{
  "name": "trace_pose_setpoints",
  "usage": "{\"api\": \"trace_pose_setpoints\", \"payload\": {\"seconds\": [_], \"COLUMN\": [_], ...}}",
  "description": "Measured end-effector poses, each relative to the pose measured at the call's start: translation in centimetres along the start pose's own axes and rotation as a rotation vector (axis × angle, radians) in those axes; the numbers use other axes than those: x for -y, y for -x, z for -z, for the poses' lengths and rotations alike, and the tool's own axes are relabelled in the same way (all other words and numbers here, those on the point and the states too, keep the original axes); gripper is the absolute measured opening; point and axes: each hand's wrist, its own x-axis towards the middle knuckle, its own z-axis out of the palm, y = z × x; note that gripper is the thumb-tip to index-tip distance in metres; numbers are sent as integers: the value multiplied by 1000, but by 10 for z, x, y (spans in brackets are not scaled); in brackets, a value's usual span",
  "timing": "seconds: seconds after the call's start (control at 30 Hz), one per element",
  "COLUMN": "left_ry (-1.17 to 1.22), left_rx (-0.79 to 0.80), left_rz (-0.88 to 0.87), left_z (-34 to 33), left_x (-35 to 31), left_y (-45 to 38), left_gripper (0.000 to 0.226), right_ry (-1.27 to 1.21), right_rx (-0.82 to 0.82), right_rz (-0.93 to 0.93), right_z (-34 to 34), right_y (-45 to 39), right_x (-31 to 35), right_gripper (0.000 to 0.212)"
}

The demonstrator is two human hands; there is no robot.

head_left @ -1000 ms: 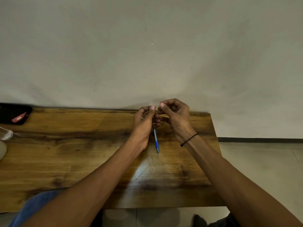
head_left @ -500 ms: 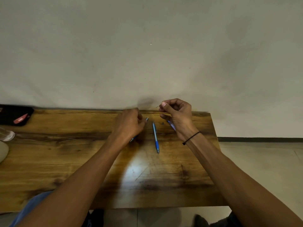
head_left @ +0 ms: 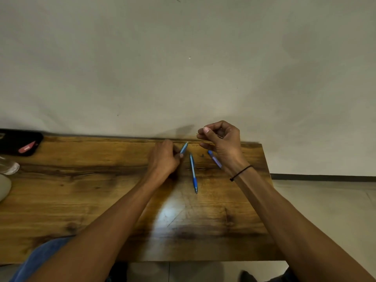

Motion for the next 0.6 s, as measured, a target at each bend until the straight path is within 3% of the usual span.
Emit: {"api": "trace_pose_setpoints", "payload": {"seconds": [0.1,0.23,0.6], "left_ry": [248,530,507], "left_rx": [36,68,-43], "left_rz": [-50,-93,-294], "left_z": [5,7,14], "left_x": [-12,-24,-28], "left_y": [7,18,24], "left_gripper": [17,16,17], "right_ry": [116,245,609], "right_rx": [5,96,186], "right_rz": [78,168,318], "right_z": [0,-1,-4], "right_y": [-2,0,5], "right_x": [12,32,62], "right_gripper": [16,9,6]}}
